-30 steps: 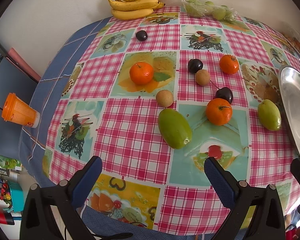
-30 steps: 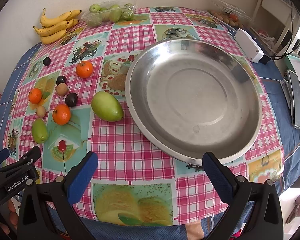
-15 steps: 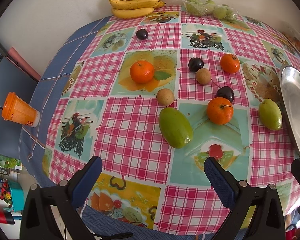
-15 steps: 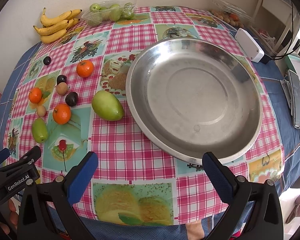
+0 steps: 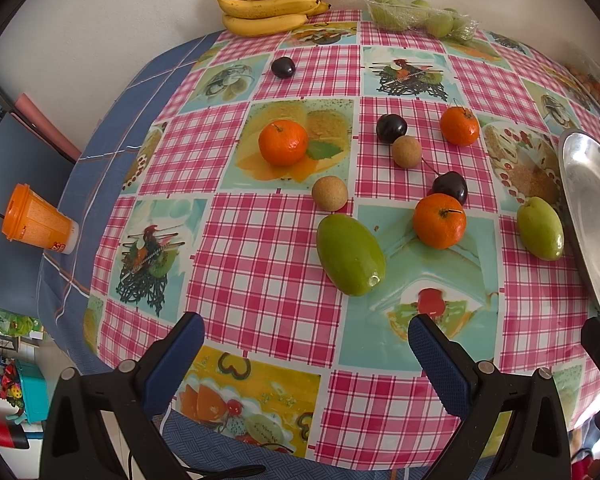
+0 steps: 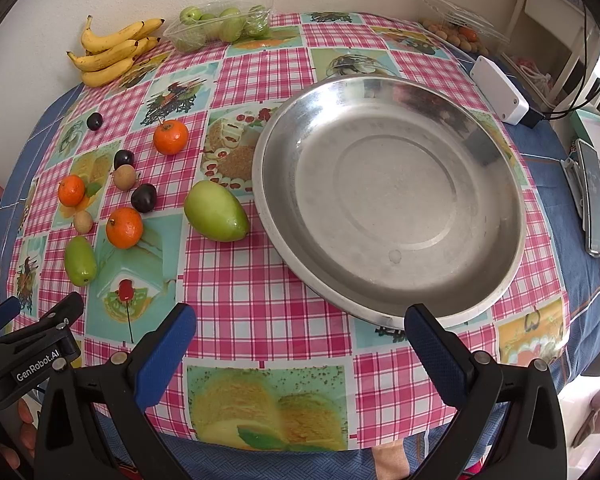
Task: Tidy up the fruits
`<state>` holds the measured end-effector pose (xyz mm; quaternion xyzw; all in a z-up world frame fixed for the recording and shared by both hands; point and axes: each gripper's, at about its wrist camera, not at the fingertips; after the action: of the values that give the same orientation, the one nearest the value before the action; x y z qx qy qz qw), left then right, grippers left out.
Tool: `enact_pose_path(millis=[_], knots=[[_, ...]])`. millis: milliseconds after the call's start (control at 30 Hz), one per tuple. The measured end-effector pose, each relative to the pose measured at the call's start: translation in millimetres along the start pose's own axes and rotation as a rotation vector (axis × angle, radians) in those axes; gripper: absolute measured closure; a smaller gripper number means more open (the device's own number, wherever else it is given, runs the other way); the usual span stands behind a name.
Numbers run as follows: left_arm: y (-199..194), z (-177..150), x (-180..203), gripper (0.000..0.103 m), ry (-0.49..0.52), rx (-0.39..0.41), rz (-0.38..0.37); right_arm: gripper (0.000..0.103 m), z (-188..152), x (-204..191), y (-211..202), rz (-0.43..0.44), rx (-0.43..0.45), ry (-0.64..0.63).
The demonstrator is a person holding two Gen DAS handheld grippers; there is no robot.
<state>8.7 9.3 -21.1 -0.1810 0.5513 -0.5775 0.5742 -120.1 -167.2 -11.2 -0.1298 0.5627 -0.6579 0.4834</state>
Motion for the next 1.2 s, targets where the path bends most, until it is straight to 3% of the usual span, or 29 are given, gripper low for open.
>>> enact_pose_path(millis=[200,367,567,733,867,1100,1200], knots=[[-2.0,1.7,-2.2,0.0,-0.014,0.008,-0.03,0.0,0.7,-1.4,-1.1,0.005,0.009,0.0],[-7.3,8.8,-18.5,0.0,-0.108,0.068,-0.069,0.0,8.8,-8.3,-10.9,0.049,0.09,-0.024],[9.2,15.4,-41.7,0.0,-0.23,0.012,-0.177,0.0,14.2,-29.8,-5.6,0.087,0.118,-0.092],[14.8,18.7,-51.1,0.0,-0.274,0.022,-0.196,0.0,19.5,-45.7,6.2,0.156,0.096,-0.114],[19.0,24.2,-57.6,0.0,-0.3,0.012,-0.254,0.0,26.7,-62.0,14.5,0.204,0.097,-0.139],[29.0,31.2,-66.5,0.0,-0.324,-0.038,-0.262,0.0,33.3,-79.5,29.2,0.264,0.068,-0.131],[28.8,35.8,-68.4,0.0,-0.336,-0.052,-0.231,0.0,35.2,-82.8,34.0,0.279,0.059,-0.122]])
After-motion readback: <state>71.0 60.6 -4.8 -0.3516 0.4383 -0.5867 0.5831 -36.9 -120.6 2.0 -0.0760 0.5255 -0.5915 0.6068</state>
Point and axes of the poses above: each gripper's, at about its wrist camera, not at the fingertips, and y roughly the way its jaws point, x to its right, z to its top, and after that the axes turned 15 degrees about z, right-handed
